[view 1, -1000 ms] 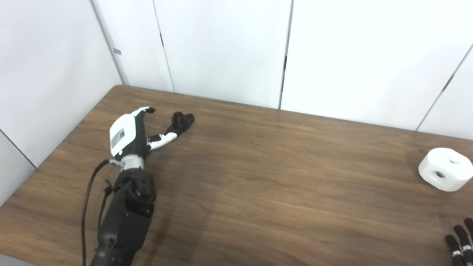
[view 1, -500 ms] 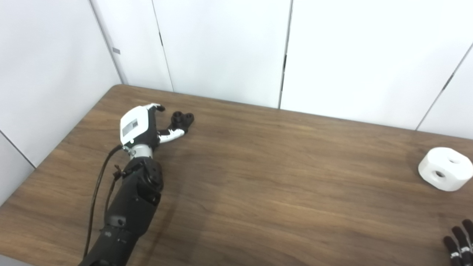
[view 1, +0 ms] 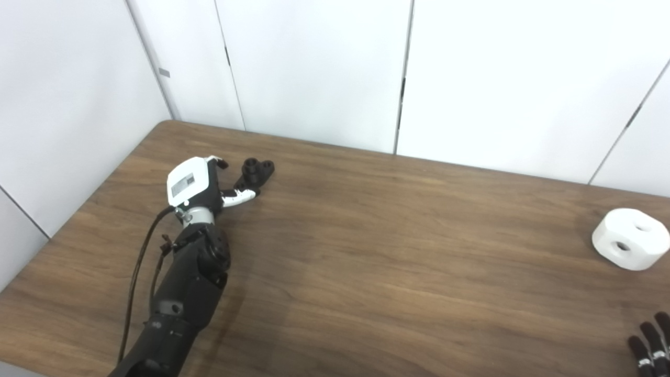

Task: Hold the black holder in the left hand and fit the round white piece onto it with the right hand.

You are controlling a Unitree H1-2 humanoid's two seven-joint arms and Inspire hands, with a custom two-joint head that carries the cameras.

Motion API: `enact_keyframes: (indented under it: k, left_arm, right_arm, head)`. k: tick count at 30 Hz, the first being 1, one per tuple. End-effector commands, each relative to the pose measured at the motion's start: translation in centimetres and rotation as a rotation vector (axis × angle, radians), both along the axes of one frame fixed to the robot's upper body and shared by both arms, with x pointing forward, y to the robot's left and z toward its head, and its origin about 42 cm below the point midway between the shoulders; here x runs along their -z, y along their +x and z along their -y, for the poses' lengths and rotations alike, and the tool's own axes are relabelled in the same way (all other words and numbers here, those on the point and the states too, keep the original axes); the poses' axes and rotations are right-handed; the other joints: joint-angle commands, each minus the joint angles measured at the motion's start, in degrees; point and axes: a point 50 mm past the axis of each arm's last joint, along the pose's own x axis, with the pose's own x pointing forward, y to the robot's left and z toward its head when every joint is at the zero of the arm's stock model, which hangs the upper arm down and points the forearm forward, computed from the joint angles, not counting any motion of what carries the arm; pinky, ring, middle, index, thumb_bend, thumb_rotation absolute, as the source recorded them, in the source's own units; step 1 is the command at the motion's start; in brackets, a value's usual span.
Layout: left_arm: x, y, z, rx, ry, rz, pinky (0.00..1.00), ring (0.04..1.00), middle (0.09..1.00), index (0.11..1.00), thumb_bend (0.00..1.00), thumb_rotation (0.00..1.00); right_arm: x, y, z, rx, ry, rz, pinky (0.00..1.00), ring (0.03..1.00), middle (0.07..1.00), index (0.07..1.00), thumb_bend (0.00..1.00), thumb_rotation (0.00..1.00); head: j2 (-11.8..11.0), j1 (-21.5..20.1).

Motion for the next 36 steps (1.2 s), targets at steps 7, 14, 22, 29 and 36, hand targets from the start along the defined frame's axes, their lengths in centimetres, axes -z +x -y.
enact_keyframes:
  k: [7,14,22,29,36]
  left_arm:
    - [-2.7,1.9,-0.3,-0.011,0.059,0.06,0.99,0.92,0.858,0.715,0.89,0.38]
    - [-2.4,2.3,-0.1,-0.007,0.056,0.049,0.97,0.909,0.834,0.669,0.89,0.37]
    - [-2.5,2.9,0.3,0.009,0.035,0.032,0.97,0.909,0.84,0.666,0.88,0.4]
    - [-2.3,3.2,0.8,0.024,0.009,0.046,0.94,0.884,0.815,0.628,0.87,0.36]
    - [-2.0,3.1,0.9,0.028,-0.007,0.046,0.93,0.878,0.804,0.612,0.86,0.34]
  right_arm:
    - [0.3,-0.7,0.0,-0.006,0.003,-0.043,1.0,1.0,1.0,1.0,0.58,1.0]
    - [0.3,-0.6,-0.1,-0.01,-0.001,-0.043,1.0,1.0,1.0,1.0,0.57,1.0]
    - [0.3,-0.6,-0.1,-0.013,-0.001,-0.043,1.0,1.0,1.0,1.0,0.57,1.0]
    - [0.3,-0.6,-0.2,-0.012,0.003,-0.047,1.0,1.0,1.0,1.0,0.57,1.0]
    - [0.3,-0.7,-0.1,-0.019,0.013,-0.045,1.0,1.0,1.0,1.0,0.58,1.0]
  head:
    - [0.2,-0.1]
    - [0.3,-0.3]
    - [0.3,-0.4]
    - [0.6,-0.6]
    - [0.9,-0.7]
